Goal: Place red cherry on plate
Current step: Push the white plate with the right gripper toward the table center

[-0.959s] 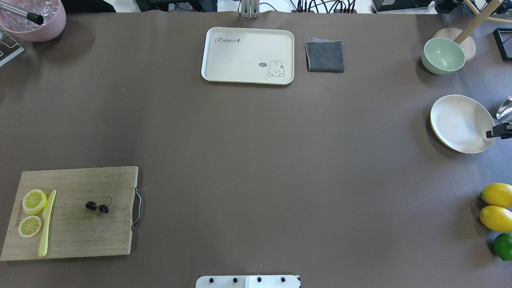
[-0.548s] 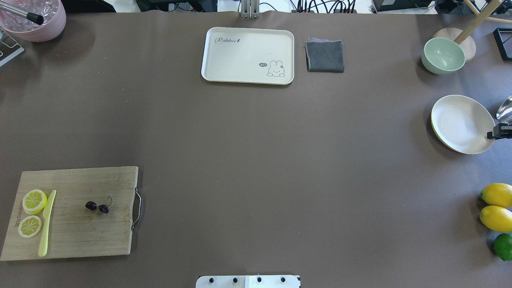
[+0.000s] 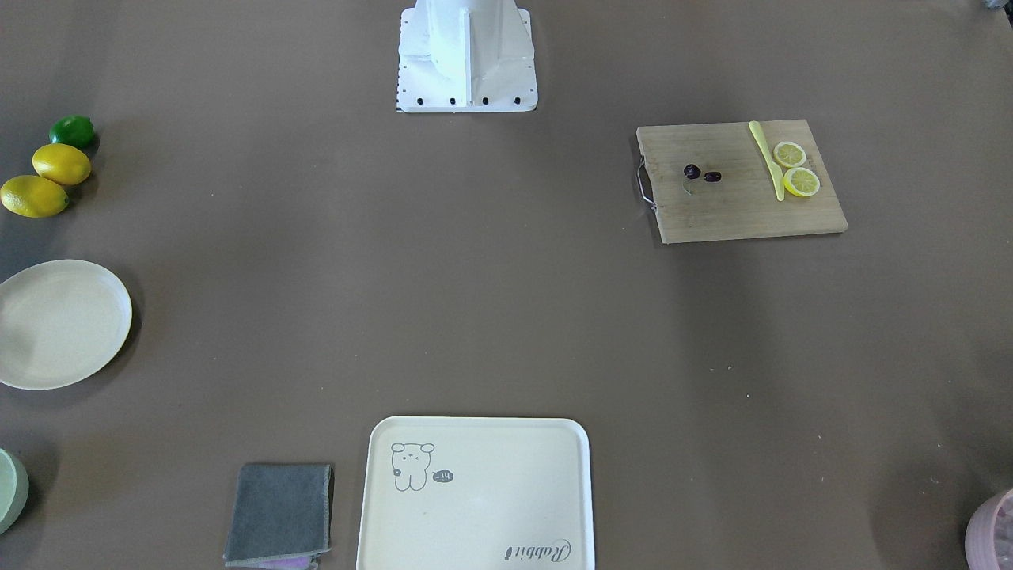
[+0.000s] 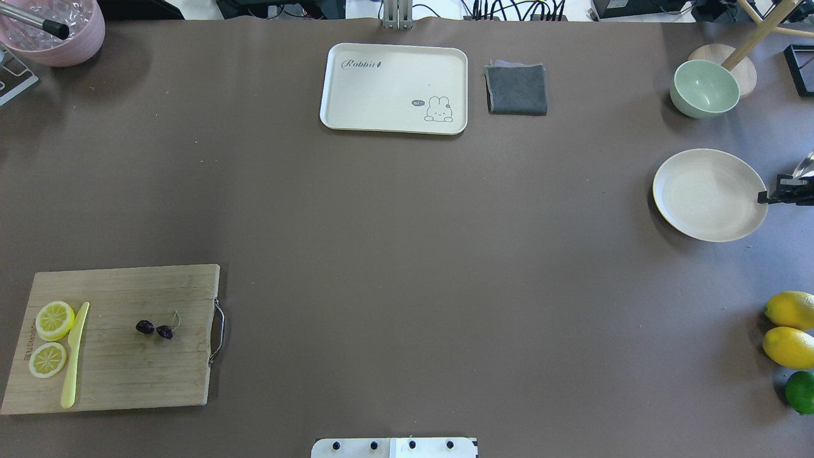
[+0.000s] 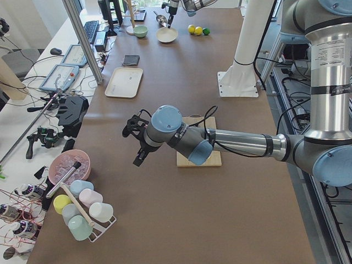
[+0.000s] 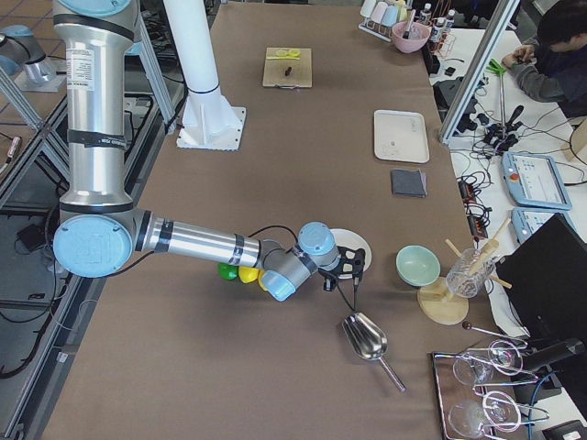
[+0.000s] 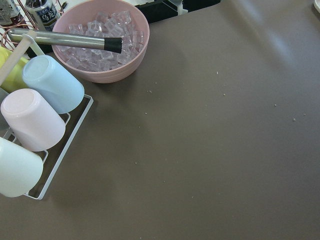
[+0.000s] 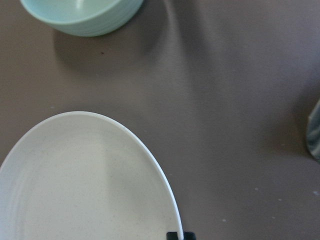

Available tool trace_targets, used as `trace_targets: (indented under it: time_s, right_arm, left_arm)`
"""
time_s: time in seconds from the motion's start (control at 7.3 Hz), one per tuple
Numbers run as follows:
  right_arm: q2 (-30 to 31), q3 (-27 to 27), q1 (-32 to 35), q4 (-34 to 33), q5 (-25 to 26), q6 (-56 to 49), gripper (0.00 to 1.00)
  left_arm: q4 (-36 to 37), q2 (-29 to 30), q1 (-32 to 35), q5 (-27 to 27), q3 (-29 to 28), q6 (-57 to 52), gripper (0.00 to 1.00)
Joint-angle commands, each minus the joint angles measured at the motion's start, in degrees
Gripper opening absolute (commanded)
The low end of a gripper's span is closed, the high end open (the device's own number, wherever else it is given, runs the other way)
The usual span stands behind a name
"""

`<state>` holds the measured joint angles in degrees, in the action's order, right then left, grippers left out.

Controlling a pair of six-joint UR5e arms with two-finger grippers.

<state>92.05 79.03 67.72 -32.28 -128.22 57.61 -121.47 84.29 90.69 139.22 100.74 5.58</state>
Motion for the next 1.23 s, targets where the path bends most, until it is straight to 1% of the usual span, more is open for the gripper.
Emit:
trace_targets:
  time_s: [0.0,0.14,0.27,0.41,0.55,0.68,0.82,0.96,1.1]
  right_arm:
    - [-3.25,5.94,-5.10,-0.15,0.68,14.81,0.00]
    - [-6.06,7.27,-9.66,-0.15,3.73,21.16,0.00]
    - [-9.05,8.85,-16.32,-0.67,10.90,28.10,0.00]
    - [-13.25,9.21,-22.56,-2.50,18.02,34.52,0.00]
    - [-17.73,10.26,-26.37,-7.92,22.09,37.55,0.00]
    - [-20.65,13.84,-29.97,-14.76,25.26,39.93,0.00]
    - [-22.33,17.70,-34.97,-20.13,29.73,43.08,0.00]
    - [-24.35,20.18,-40.94,-24.80,35.61,44.68,0.00]
    - [-27.94,20.20,-46.13,-28.76,41.50,47.65,0.00]
  left_arm:
    - [0.09,0.00,0.01,0.26,-0.02,0.13,0.98]
    - [0.09,0.00,-0.07,0.35,0.07,0.13,0.98]
    - [0.09,0.00,-0.08,0.35,-0.02,0.22,0.98]
    - [0.18,0.17,-0.08,0.44,0.07,0.22,0.98]
    - [0.26,0.26,-0.08,0.44,-0.02,0.22,0.98]
    - [0.35,0.26,-0.08,0.35,-0.02,0.22,0.98]
    - [0.27,0.26,-0.08,0.44,-0.02,0.22,0.98]
    - [0.35,0.26,-0.08,0.44,-0.02,0.22,0.98]
    - [0.35,0.26,-0.16,0.44,-0.02,0.22,0.98]
